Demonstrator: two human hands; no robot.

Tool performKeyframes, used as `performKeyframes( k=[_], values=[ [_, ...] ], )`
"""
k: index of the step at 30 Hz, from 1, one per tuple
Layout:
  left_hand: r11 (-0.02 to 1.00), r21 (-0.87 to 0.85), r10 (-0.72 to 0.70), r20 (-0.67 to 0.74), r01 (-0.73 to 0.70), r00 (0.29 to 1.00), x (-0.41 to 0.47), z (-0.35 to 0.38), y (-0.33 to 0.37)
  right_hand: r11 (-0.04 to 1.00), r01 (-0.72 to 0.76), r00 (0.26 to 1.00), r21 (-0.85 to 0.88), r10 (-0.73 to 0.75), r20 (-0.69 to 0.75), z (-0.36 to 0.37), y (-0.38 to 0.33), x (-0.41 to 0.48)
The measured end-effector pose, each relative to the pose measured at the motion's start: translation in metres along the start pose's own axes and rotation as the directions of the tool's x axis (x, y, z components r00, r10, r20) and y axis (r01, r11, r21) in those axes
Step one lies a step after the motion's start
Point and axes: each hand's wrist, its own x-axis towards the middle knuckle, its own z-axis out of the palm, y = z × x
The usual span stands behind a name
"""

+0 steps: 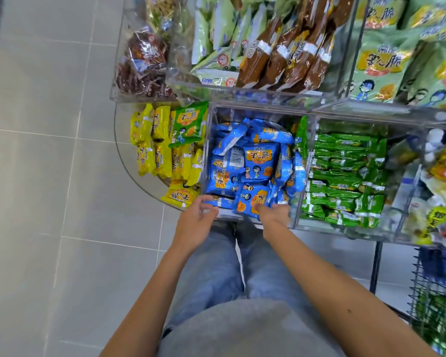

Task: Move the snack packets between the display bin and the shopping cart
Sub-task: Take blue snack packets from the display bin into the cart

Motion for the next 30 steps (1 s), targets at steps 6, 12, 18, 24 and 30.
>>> performKeyframes(
  k=[6, 12, 18, 24, 30],
  values=[
    [0.996, -0.036, 0.083, -0.025, -0.084, 0.996, -0.001, -0.009, 0.006, 0.990, 0.109, 0.991, 0.087, -0.115, 0.069, -0.013, -0.013, -0.028],
    [0.967, -0.033, 0.253, -0.032, -0.254, 0.967, 0.003, -0.018, 0.026, 0.860, 0.491, 0.793, 0.137, -0.506, 0.339, -0.048, -0.039, -0.071],
    [0.964, -0.228, 0.174, 0.167, -0.133, 0.971, 0.007, -0.029, 0.037, 0.848, 0.495, 0.645, 0.189, -0.505, 0.573, -0.044, -0.070, -0.097],
    [0.859, -0.511, 0.008, -0.020, -0.017, 1.000, 0.010, -0.040, 0.021, 0.947, 0.262, 0.865, 0.186, -0.316, 0.390, 0.000, -0.105, -0.071],
    [0.821, -0.567, -0.101, -0.018, 0.073, 0.995, 0.018, -0.053, 0.002, 0.976, 0.208, 0.941, 0.059, -0.216, 0.262, 0.060, -0.149, -0.026]
  ],
)
